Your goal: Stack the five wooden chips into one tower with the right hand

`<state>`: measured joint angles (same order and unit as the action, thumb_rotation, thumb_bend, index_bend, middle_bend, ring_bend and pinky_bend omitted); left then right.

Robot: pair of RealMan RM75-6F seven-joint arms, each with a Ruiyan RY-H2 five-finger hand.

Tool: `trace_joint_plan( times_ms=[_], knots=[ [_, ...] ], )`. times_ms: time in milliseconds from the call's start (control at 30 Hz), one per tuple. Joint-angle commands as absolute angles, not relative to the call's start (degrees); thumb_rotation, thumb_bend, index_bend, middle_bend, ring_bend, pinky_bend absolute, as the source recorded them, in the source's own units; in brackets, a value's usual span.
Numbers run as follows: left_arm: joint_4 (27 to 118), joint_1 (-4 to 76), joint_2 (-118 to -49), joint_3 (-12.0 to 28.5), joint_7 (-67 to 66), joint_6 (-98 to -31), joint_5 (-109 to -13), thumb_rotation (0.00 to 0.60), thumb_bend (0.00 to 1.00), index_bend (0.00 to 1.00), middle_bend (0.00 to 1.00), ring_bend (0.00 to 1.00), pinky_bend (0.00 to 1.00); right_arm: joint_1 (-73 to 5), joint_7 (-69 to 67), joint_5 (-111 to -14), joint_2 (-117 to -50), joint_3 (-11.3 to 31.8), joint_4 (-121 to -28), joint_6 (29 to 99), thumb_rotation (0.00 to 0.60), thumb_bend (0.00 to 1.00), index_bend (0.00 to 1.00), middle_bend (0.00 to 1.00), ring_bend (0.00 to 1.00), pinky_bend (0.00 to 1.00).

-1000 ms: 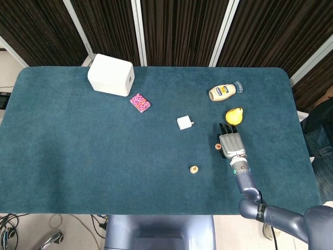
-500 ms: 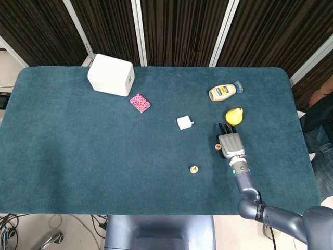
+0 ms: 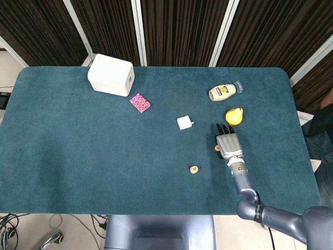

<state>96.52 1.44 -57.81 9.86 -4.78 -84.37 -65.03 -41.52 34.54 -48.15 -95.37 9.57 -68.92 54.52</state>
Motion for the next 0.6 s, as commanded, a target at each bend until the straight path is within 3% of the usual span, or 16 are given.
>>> trace_joint_plan(
  times_ms=[33,367,600],
  knots=[
    [96.51,1.45,-57.80,9.89,-4.76,-84.33,-64.95,0.600,0.09,0.00,0.00,0.00,0.07,-41.58,34.67,-47.91,-95.40,9.75,-68.87,54.44,0.600,0.39,0.51,0.00,0.00,0.00],
    [96.52,1.38,-57.73,9.91,-4.52,-84.40,-65.00,0.600,0.09,0.00,0.00,0.00,0.07,-41.41,35.40,-49.06,-92.76,10.33,-74.35,56.43,0.600,0.39,0.51,0.00,0.00,0.00],
    [96.55,1.35,-57.62,9.80,-4.19,-84.22,-65.18,0.600,0.09,0.00,0.00,0.00,0.07,-40.39,39.07,-52.74,-87.01,8.23,-88.86,60.37,0.600,0.39,0.51,0.00,0.00,0.00]
  ],
)
